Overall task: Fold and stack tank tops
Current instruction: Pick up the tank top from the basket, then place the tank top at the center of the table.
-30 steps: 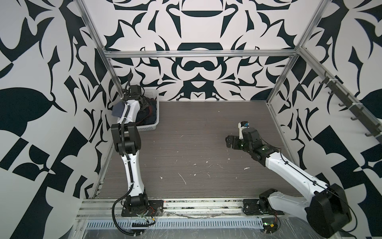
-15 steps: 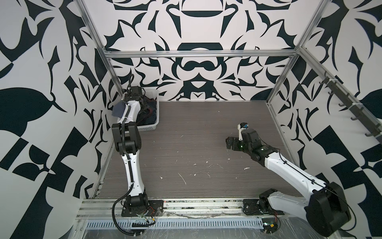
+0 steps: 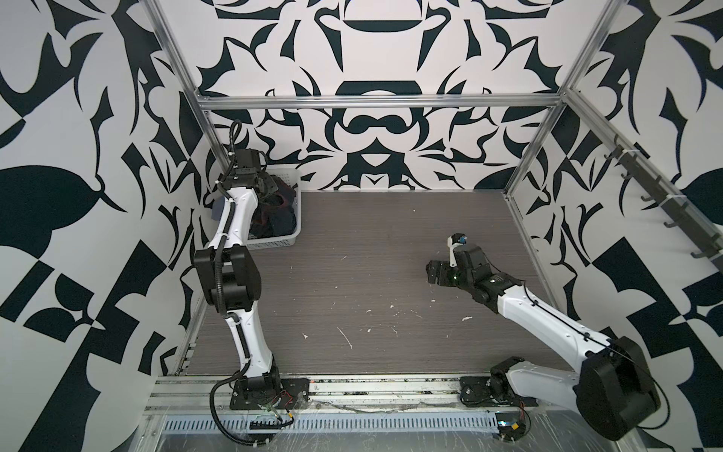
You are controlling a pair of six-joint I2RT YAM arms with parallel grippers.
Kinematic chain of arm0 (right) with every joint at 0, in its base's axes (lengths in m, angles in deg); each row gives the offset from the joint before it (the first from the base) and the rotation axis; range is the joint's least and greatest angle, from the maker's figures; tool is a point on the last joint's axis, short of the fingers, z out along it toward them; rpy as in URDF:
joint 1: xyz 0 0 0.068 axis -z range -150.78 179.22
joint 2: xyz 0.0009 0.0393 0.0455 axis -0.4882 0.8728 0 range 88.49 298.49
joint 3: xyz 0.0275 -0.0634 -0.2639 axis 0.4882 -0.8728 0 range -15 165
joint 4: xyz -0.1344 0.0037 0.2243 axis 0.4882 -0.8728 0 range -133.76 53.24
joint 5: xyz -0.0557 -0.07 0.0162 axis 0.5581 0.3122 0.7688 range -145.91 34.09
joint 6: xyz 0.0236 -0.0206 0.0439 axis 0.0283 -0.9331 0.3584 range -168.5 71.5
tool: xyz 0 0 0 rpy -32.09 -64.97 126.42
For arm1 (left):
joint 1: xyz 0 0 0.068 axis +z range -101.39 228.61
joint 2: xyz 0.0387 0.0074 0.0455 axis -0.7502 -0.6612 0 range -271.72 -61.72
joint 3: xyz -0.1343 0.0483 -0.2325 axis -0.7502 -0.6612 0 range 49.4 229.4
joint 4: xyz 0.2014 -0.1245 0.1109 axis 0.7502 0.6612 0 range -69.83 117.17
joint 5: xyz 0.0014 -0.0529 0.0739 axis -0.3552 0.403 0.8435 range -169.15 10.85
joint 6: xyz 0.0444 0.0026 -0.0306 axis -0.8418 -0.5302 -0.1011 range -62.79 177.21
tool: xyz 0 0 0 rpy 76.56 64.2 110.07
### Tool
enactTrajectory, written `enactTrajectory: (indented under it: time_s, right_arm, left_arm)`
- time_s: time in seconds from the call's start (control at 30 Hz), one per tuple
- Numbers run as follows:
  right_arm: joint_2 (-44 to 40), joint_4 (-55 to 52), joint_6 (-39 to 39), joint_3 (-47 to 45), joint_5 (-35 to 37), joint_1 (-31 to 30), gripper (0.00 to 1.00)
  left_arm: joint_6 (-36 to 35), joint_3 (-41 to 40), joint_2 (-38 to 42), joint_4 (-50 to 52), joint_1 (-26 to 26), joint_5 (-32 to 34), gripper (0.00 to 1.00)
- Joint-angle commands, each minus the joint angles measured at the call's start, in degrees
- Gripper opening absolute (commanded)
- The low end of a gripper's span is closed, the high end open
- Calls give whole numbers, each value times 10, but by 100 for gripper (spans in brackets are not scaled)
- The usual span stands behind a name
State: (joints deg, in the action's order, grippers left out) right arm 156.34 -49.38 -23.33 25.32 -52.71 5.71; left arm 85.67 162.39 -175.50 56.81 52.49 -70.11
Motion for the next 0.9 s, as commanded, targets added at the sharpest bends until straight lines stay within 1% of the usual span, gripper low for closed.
enactTrajectory:
  time_s: [0.0, 0.2, 0.33, 0.5, 0.6, 0.67, 0.77, 0.8, 0.87]
  right_arm:
    - [-4, 6, 2, 14, 2, -4, 97]
    - [-7, 5, 0, 13, 4, -4, 96]
    - [-14, 3, 1, 12, 7, -4, 97]
    - [-30, -6, 0, 13, 20, -4, 96]
    - [-46, -14, -2, 14, 30, -4, 97]
    - [-59, -23, -2, 16, 40, -4, 97]
    - [-86, -46, -3, 22, 72, -4, 96]
    - [-98, -54, -1, 25, 102, -4, 96]
    - [-119, -64, 2, 29, 121, -4, 96]
  left_arm:
    - [-2, 2, 53, -17, -8, -8, 8]
    - [-12, 10, 120, -41, -28, -6, 8]
    - [-38, 32, 159, -51, -61, -1, 6]
    - [-98, 77, 188, -55, -138, 11, 5]
    - [-140, 107, 198, -56, -204, 35, 5]
    - [-157, 125, 201, -59, -248, 38, 5]
    - [-164, 152, 199, -61, -306, 27, 5]
    - [-165, 155, 197, -64, -325, 23, 5]
    - [-155, 149, 196, -73, -351, 19, 6]
